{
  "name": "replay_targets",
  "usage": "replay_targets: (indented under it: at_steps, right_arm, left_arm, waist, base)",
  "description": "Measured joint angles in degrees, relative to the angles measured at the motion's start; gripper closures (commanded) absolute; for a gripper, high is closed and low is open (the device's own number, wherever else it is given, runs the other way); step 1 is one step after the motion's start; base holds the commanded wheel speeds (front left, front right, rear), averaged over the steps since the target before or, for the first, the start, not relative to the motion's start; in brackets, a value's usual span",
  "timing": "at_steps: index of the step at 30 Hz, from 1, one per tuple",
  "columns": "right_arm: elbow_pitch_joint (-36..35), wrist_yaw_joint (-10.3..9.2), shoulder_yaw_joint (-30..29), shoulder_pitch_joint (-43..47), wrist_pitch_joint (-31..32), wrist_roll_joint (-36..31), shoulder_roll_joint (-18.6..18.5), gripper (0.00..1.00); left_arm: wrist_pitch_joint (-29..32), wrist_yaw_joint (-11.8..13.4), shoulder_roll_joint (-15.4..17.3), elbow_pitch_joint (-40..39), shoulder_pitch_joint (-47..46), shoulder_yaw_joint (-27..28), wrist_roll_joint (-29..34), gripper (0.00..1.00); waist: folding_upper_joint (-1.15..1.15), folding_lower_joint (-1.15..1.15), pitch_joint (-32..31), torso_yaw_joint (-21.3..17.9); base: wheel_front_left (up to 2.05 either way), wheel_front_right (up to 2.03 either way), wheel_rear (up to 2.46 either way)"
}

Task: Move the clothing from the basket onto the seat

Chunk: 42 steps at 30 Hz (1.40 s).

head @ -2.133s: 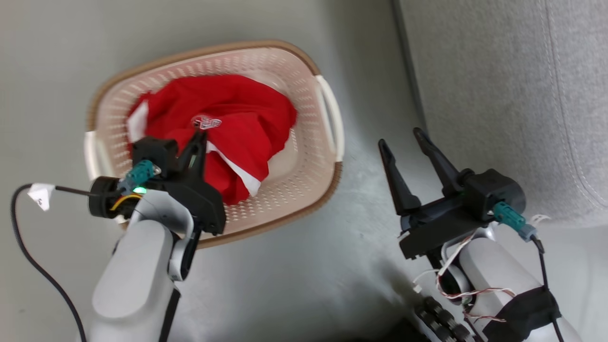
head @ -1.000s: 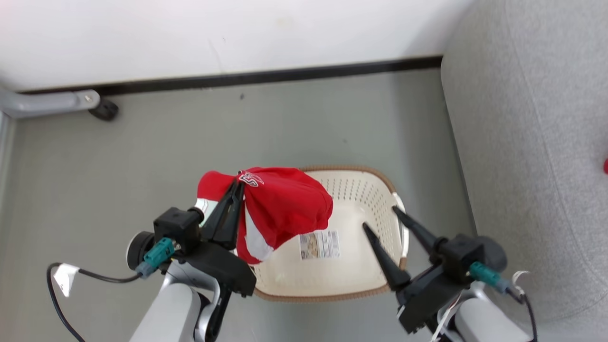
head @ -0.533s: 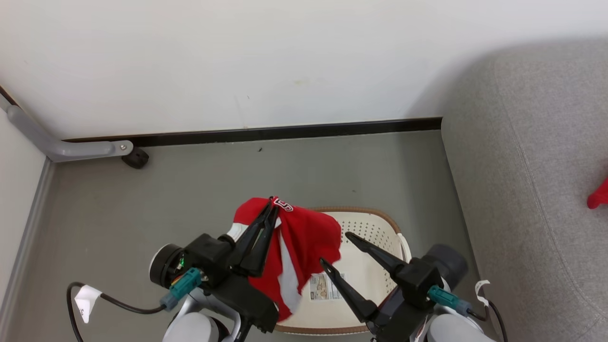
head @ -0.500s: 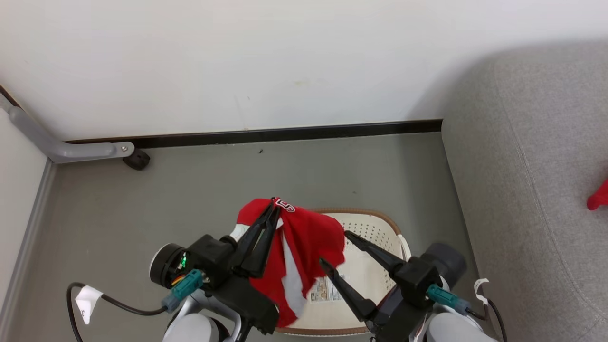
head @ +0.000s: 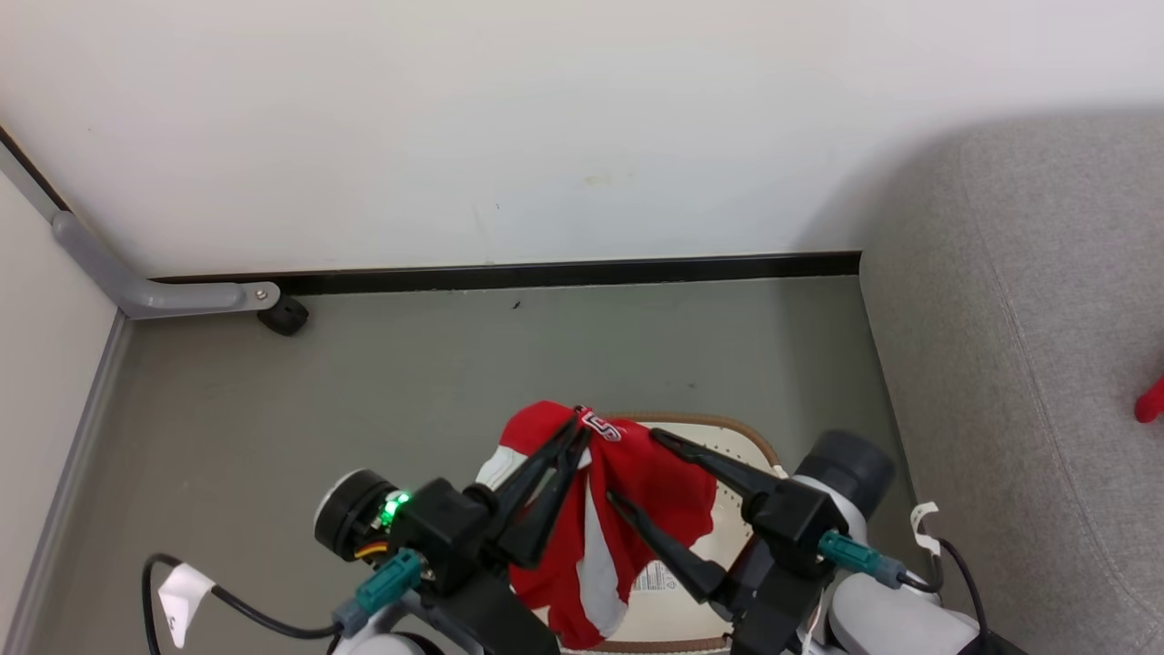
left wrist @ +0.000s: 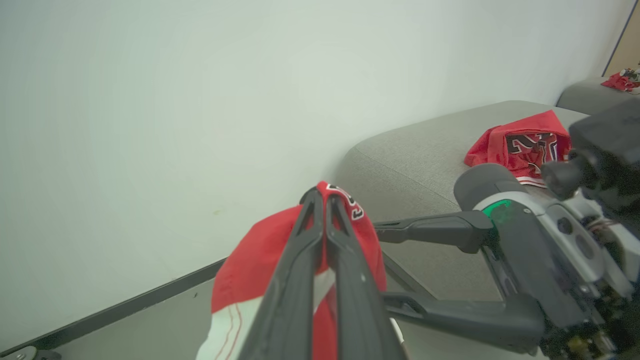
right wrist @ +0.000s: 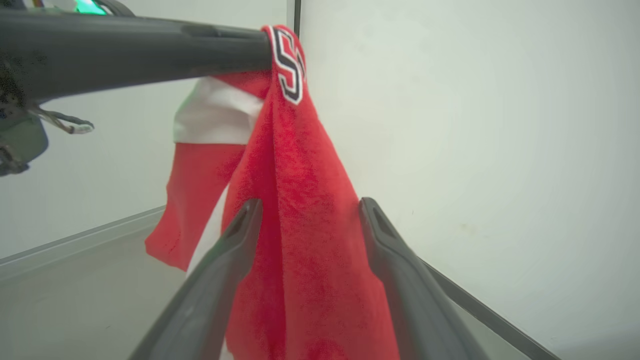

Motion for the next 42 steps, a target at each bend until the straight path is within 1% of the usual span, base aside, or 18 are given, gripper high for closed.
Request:
replay_targets:
  at_steps: [2, 7, 11, 14, 19, 21, 22, 26, 28, 29, 30, 31, 33, 34, 35, 40, 42]
  right_arm:
    - [-0.36, 0.00, 0.16, -0.19, 0.00, 0.37, -0.66, 0.00]
    - [-1.01, 0.01, 2.01, -0.17, 0.01, 0.97, -1.21, 0.00]
    - [-1.05, 0.01, 2.27, -0.17, 0.00, 1.38, -1.92, 0.00]
    - [-0.77, 0.01, 2.67, 0.03, 0.01, 2.82, -2.20, 0.00]
    - [-0.82, 0.01, 3.23, 0.44, 0.00, 3.70, -2.16, 0.00]
    - [-1.09, 0.01, 3.41, 0.69, 0.01, 4.64, -2.13, 0.62]
    - [-1.23, 0.01, 3.42, 0.81, 0.01, 4.94, -2.12, 1.00]
    - [-1.96, 0.01, 3.28, 1.63, 0.01, 7.65, -1.90, 1.00]
    - [-2.02, 0.01, 3.15, 1.97, 0.01, 8.81, -1.92, 1.00]
    - [-2.13, 0.01, 3.03, 2.07, 0.01, 9.38, -1.94, 1.00]
    - [-2.26, 0.01, 2.82, 2.14, 0.01, 10.16, -1.94, 1.00]
    - [-2.44, 0.01, 2.56, 2.14, 0.01, 10.69, -1.97, 1.00]
    - [-2.70, 0.01, 1.47, 2.11, 0.01, 11.88, -1.94, 1.00]
    - [-2.79, 0.01, 0.78, 2.12, 0.01, 12.59, -1.96, 1.00]
    - [-2.90, 0.01, 0.05, 2.11, 0.01, 13.47, -1.93, 1.00]
    - [-3.20, 0.01, -3.75, 2.06, 0.02, 16.68, -1.98, 1.00]
    - [-3.12, 0.01, -5.92, 2.11, 0.01, 17.47, -2.24, 1.00]
  left_arm:
    - [0.67, -0.45, 0.60, -1.75, 0.53, -0.81, -0.22, 1.00]
    - [2.19, -0.48, 2.75, -5.66, 1.74, -1.81, -0.83, 1.00]
    - [2.99, -0.48, 3.09, -7.77, 1.88, -1.96, -1.18, 1.00]
    - [3.80, -0.62, 3.24, -10.99, 1.87, -2.38, -3.55, 1.00]
    - [5.17, -0.91, 3.72, -13.89, 1.92, -3.68, -5.35, 1.00]
    - [5.72, -0.91, 4.12, -14.81, 2.07, -4.13, -6.76, 1.00]
    - [6.12, -0.91, 4.27, -15.10, 2.14, -4.16, -7.14, 1.00]
    - [7.19, -0.91, 4.39, -15.27, 2.37, -3.79, -7.69, 1.00]
    - [7.22, -0.89, 4.36, -14.88, 2.75, -2.72, -8.01, 1.00]
    - [7.30, -0.73, 4.41, -14.35, 2.79, -2.12, -8.02, 0.98]
    - [7.48, -0.19, 4.44, -13.88, 2.81, -1.44, -8.02, 0.76]
    - [7.47, 0.25, 4.43, -13.54, 2.99, -0.46, -8.29, 0.64]
    - [7.46, 0.80, 4.47, -12.18, 3.10, 0.94, -9.16, 0.45]
    - [7.45, 1.19, 4.56, -11.37, 3.15, 1.46, -9.51, 0.25]
    - [7.44, 1.57, 4.65, -10.73, 3.31, 1.99, -9.84, 0.00]
    - [7.36, 2.16, 4.70, -8.96, 5.06, 2.40, -10.50, 0.00]
    - [6.55, 2.11, 4.13, -8.35, 5.10, 2.05, -10.62, 0.00]
  waist:
    - [0.00, 0.00, -0.32, 0.14]
    - [0.01, 0.00, -0.87, 0.21]
    - [0.01, 0.00, -1.02, 0.12]
    - [0.01, 0.00, -1.16, -0.01]
    - [0.01, 0.00, -1.23, -0.18]
    - [0.01, 0.00, -1.19, -0.27]
    - [0.01, 0.00, -1.15, -0.32]
    - [0.01, 0.00, -0.88, -0.52]
    - [0.01, 0.00, -0.69, -0.62]
    - [0.01, 0.00, -0.58, -0.68]
    - [0.01, 0.00, -0.46, -0.74]
    - [0.01, 0.00, -0.32, -0.84]
    - [0.01, 0.00, -0.01, -1.10]
    - [0.01, 0.00, 0.15, -1.27]
    - [0.01, 0.00, 0.30, -1.45]
    - [0.01, 0.01, 1.04, -2.48]
    - [0.01, 0.01, 1.30, -2.80]
  base:
    - [0.00, 0.00, 0.00]
    - [0.00, 0.00, 0.00]
    - [0.00, 0.00, 0.00]
    - [0.00, 0.00, 0.00]
    - [0.00, 0.00, 0.00]
    - [0.00, 0.00, 0.00]
    - [0.00, 0.00, 0.00]
    - [0.00, 0.00, 0.00]
    - [0.00, 0.00, 0.00]
    - [0.00, 0.00, 0.00]
    - [0.00, 0.00, 0.00]
    - [0.00, 0.00, 0.00]
    - [0.00, 0.00, 0.00]
    - [0.00, 0.00, 0.00]
    - [0.00, 0.00, 0.00]
    - [0.00, 0.00, 0.00]
    - [0.00, 0.00, 0.00]
